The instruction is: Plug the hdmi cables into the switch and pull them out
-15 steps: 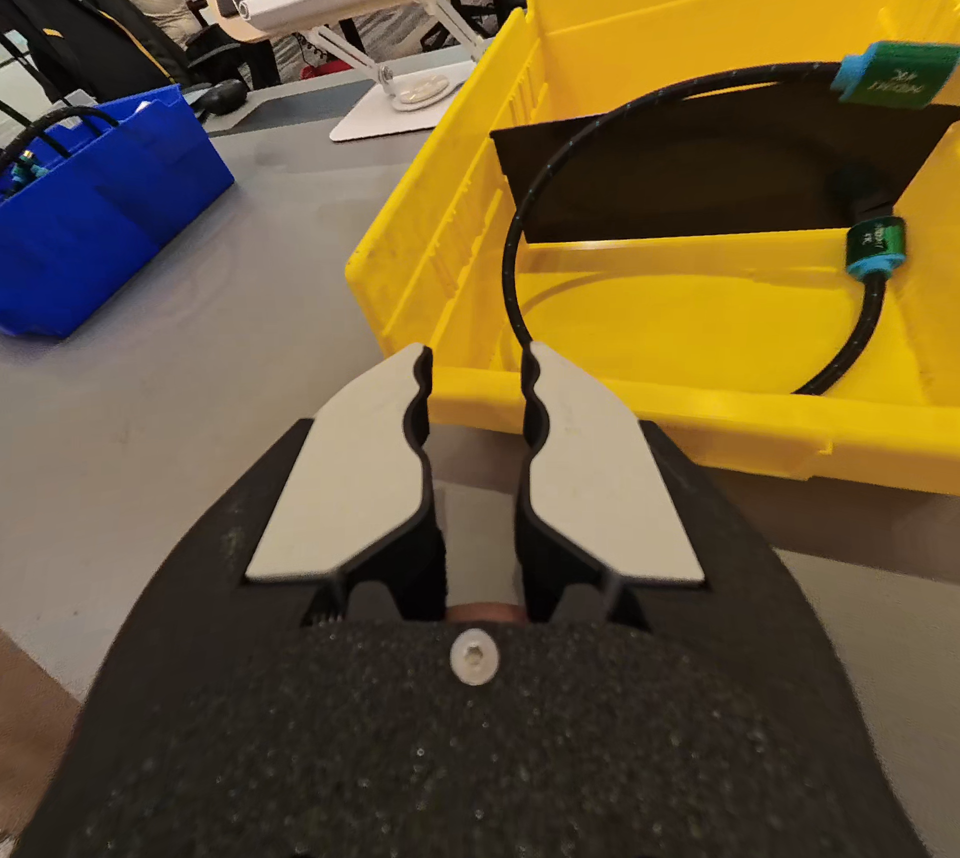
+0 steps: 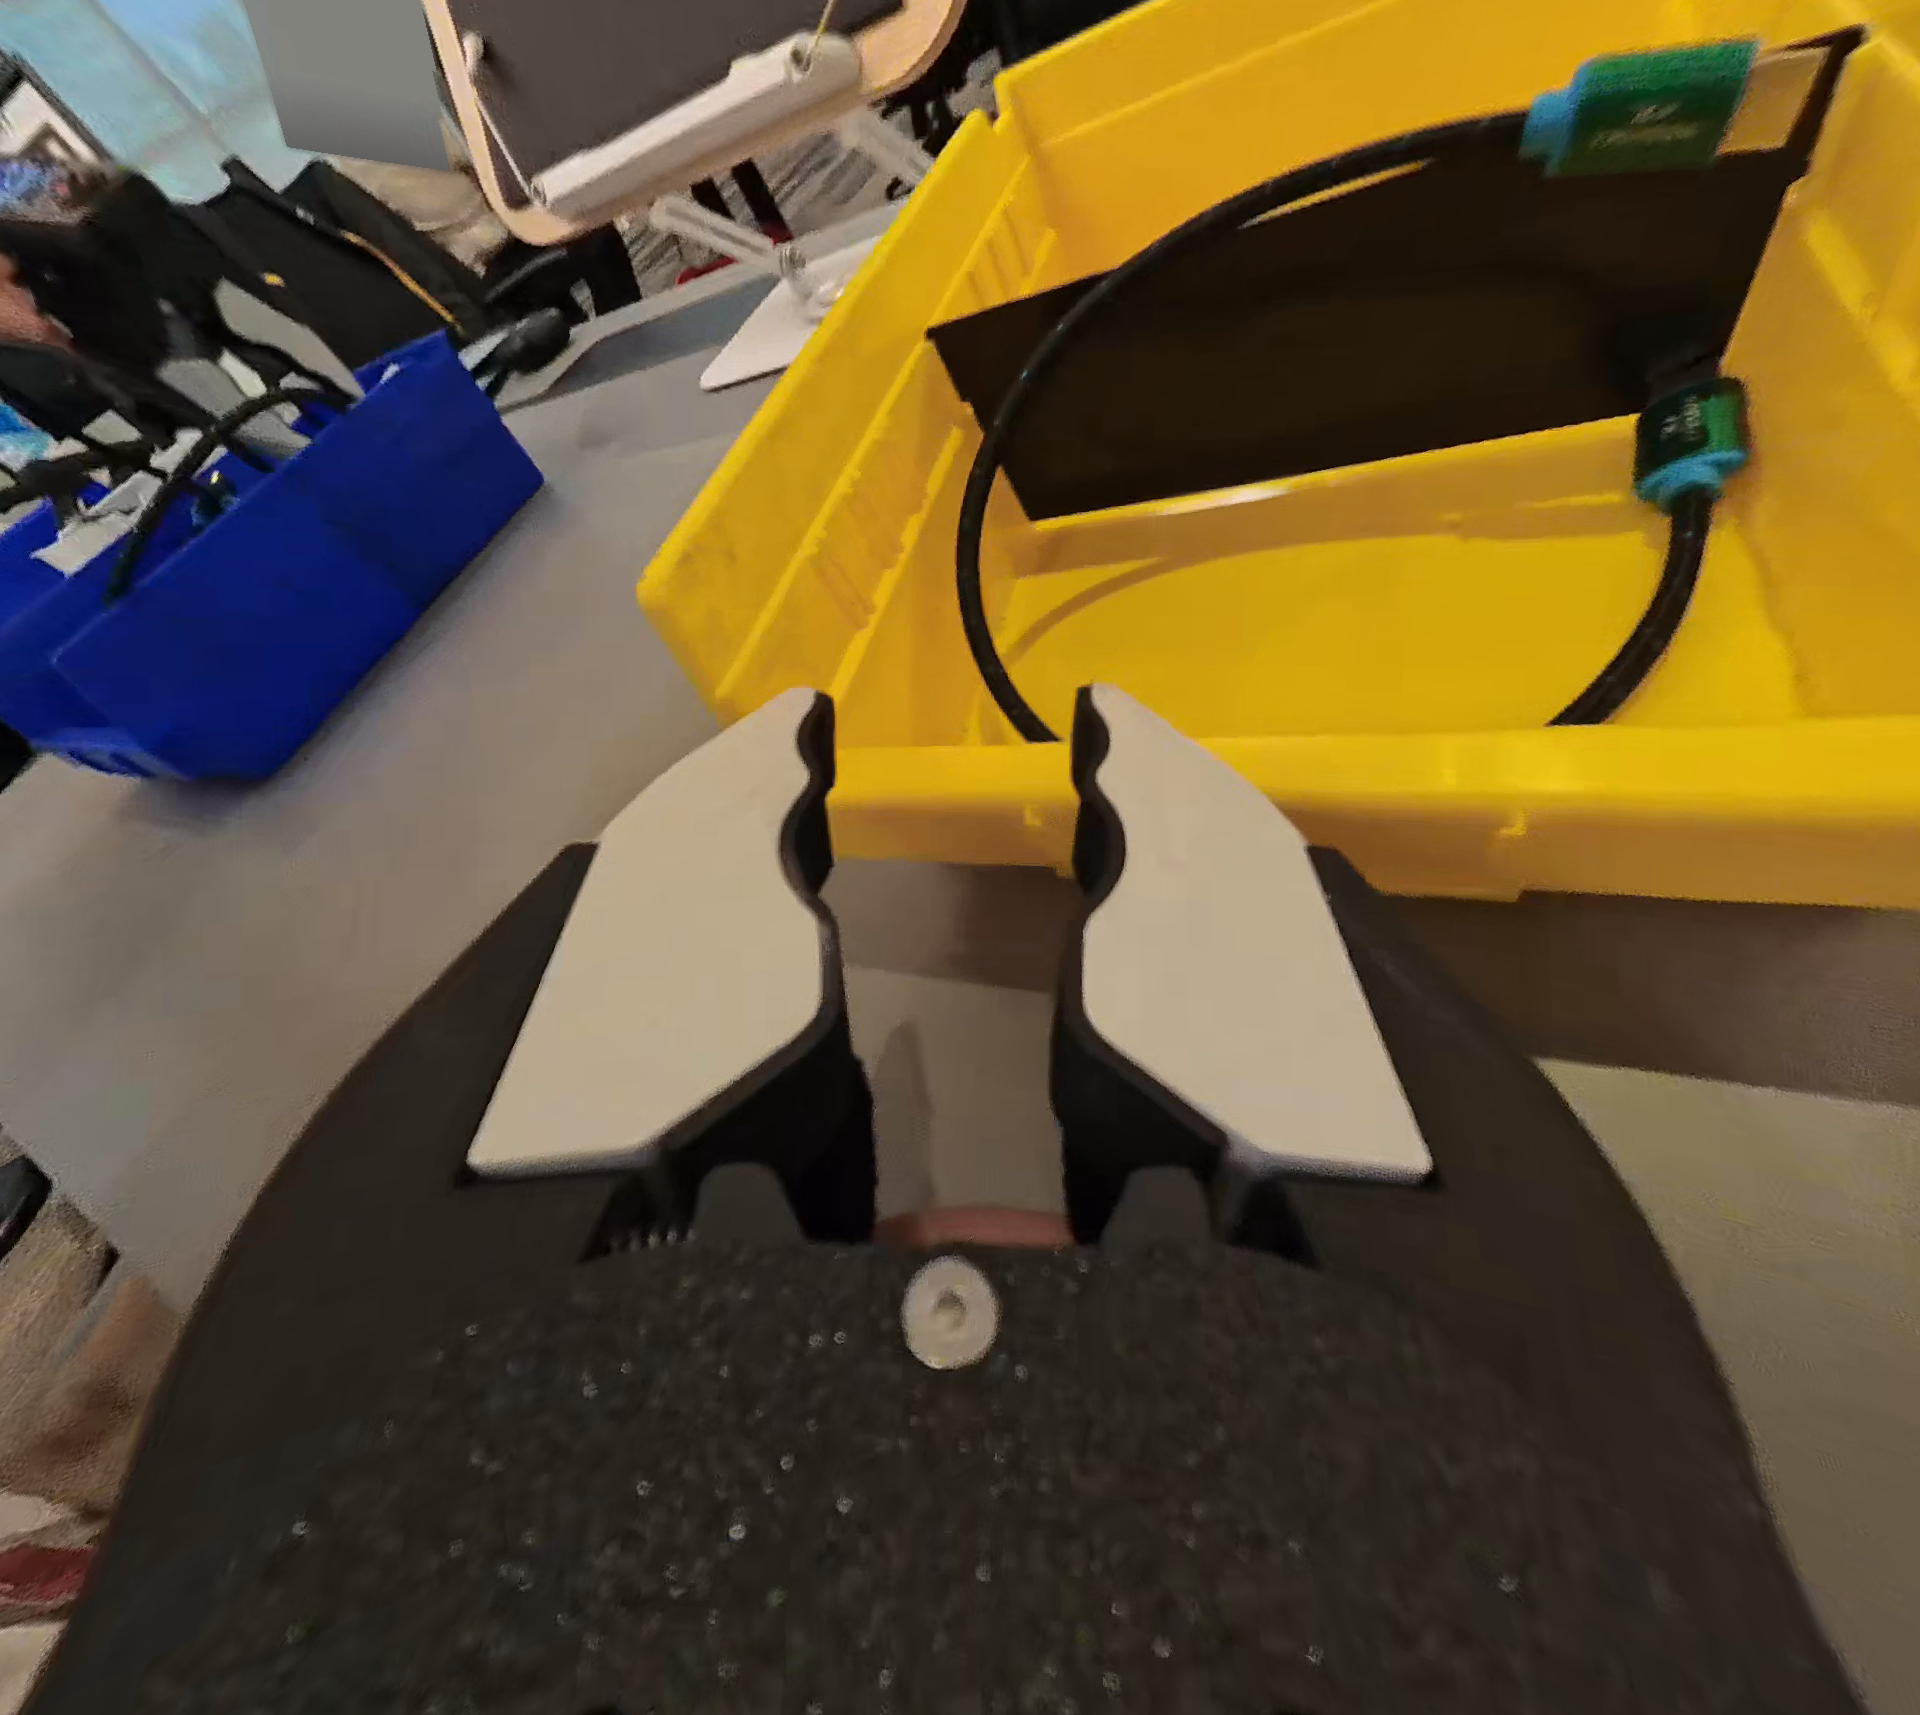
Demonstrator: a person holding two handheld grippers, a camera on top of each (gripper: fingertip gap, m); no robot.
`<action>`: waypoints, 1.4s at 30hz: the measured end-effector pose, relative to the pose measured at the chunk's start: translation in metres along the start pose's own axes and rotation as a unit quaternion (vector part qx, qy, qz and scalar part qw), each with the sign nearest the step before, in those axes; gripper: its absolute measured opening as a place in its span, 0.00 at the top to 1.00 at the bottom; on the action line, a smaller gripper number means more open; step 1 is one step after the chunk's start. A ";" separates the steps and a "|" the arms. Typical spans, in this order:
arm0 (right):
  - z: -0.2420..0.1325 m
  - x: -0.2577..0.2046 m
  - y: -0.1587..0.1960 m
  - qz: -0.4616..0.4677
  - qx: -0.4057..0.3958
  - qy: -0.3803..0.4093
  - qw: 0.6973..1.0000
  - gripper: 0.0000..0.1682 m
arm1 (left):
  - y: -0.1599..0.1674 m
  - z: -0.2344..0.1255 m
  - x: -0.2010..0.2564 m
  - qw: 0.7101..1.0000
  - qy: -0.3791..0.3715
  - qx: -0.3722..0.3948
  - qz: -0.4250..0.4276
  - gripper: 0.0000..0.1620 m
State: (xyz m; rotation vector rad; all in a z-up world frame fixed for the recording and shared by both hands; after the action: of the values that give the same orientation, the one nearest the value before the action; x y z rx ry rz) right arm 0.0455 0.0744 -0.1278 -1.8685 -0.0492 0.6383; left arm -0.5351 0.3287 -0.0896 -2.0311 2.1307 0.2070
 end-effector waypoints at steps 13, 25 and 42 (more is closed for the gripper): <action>0.018 -0.020 -0.001 -0.086 -0.008 -0.034 0.996 0.75 | 0.002 0.043 -0.004 0.991 -0.075 0.022 0.106 0.77; 0.018 -0.028 -0.001 -0.079 -0.009 -0.058 0.995 0.75 | 0.027 -0.048 -0.008 0.966 -0.249 0.063 0.042 0.80; 0.007 -0.046 -0.002 -0.063 0.007 -0.100 0.993 0.76 | 0.073 -0.180 -0.007 0.859 -0.459 0.175 -0.145 0.82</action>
State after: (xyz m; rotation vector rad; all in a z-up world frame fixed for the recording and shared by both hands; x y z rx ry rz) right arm 0.0039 0.0662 -0.1094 -1.7675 -0.2907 0.7352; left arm -0.6151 0.2974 0.0844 -1.5281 1.1555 0.5580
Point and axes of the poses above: each gripper's, where its closed fingertips meet, z out along the fingers, y out of its underside, x = y × z across the jaws, the point moved 5 cm from there along -z, back along the fingers
